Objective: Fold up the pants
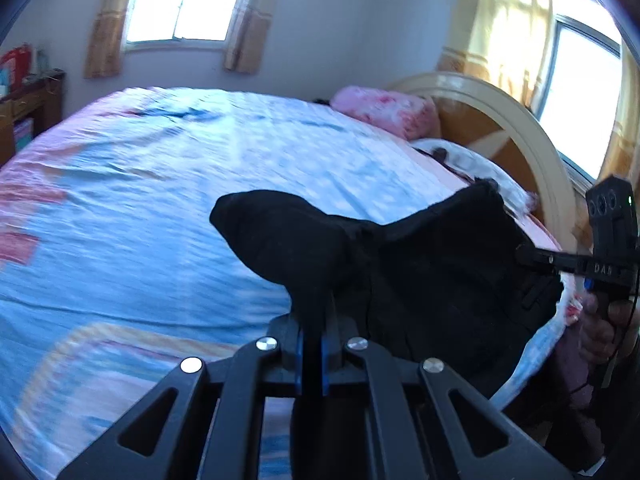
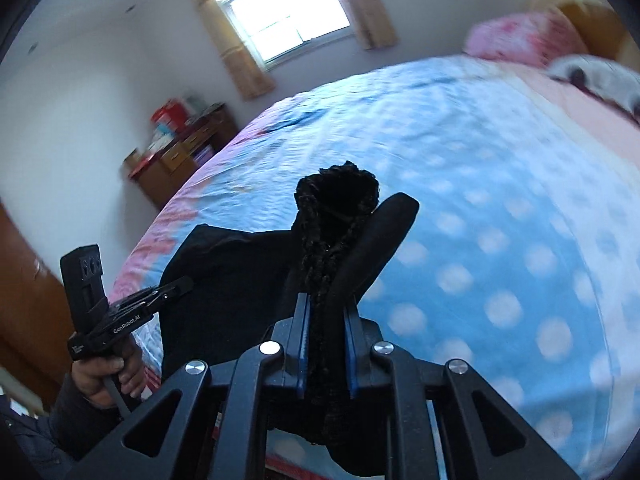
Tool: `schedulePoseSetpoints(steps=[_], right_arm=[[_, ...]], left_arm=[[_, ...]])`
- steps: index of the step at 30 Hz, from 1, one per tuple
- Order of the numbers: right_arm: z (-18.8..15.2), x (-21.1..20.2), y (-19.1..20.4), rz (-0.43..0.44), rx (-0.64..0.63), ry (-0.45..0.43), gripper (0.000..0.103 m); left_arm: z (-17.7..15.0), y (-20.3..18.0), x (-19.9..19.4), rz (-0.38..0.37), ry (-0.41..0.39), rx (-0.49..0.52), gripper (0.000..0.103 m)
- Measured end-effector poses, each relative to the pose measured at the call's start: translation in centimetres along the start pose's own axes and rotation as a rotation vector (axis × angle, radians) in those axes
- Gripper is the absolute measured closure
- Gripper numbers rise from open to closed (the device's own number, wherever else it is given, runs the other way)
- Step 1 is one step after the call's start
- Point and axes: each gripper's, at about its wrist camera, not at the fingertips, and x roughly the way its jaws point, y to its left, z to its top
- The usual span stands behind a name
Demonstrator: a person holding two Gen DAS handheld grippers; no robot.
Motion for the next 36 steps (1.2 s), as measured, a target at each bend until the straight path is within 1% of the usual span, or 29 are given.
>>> schedulePoseSetpoints(steps=[3,6,8,9,10,12,15,18,20,23,26,28,30,31,32,33,34,35,36], right_arm=[[3.7,3.5,3.0,0.052,-0.065,0.021,0.089],[8.1,8.3,7.0,0.115,-0.138,0.048,0.089],[9.9,10.8,9.2,0.156,-0.167,0.066,0.089],[10.8,12.3,10.5,0.178,-0.184,0.076,0.089],[11.8,14.1,12.1,0.196,-0.207,0.086,0.089],[13.1,17.3,14.6,0.234,-0.234,0.113,0.089],[14.0,21.2,17.0,0.274,-0.255,0.147,0.089],[13.9,25.4,18.5,0.288,-0.264,0.186,0.089],[13.8,28.0,18.6,0.285,-0.251,0.213,0.089],[13.2,32.0,17.6,0.255,-0.221,0.268,0.089],[12.1,34.7,16.0,0.212,-0.198,0.318,0.088],[11.7,35.9,14.7,0.214,-0.162,0.345,0.088],[11.6,36.4,13.9,0.217,-0.137,0.356,0.086],[11.7,36.7,13.6,0.217,-0.121,0.36,0.084],[11.7,37.0,13.5,0.207,-0.12,0.364,0.08],[11.7,37.2,13.6,0.195,-0.127,0.365,0.077],[11.6,37.5,13.5,0.167,-0.135,0.363,0.064],[11.3,37.2,13.2,0.155,-0.13,0.363,0.056],[11.2,37.3,12.6,0.17,-0.102,0.365,0.056]], left_arm=[[1.4,3.8,-2.1,0.092,-0.035,-0.005,0.097],[2.5,7.2,-4.4,0.184,-0.07,-0.014,0.097],[3.1,9.6,-5.9,0.245,-0.095,-0.031,0.097],[3.5,11.3,-6.7,0.288,-0.109,-0.044,0.097],[3.5,12.3,-7.3,0.307,-0.116,-0.055,0.097],[3.6,14.7,-8.3,0.354,-0.128,-0.083,0.097],[3.1,18.0,-9.1,0.41,-0.128,-0.122,0.097],[2.1,20.8,-8.0,0.443,-0.092,-0.155,0.097],[1.3,21.9,-6.6,0.445,-0.059,-0.167,0.097],[-0.4,23.3,-4.6,0.454,-0.011,-0.196,0.097],[-1.5,23.4,-3.7,0.482,-0.002,-0.199,0.09],[-1.8,23.5,-3.1,0.499,0.017,-0.202,0.077],[-2.2,23.6,-2.5,0.513,0.041,-0.203,0.066],[-2.3,23.6,-2.3,0.514,0.049,-0.205,0.065],[-2.3,23.5,-2.2,0.517,0.051,-0.21,0.063],[-2.3,23.6,-2.1,0.531,0.051,-0.219,0.056],[-2.1,23.9,-2.1,0.55,0.051,-0.224,0.05],[-2.1,23.8,-2.1,0.559,0.051,-0.228,0.049],[-2.1,23.8,-2.3,0.562,0.052,-0.231,0.048]])
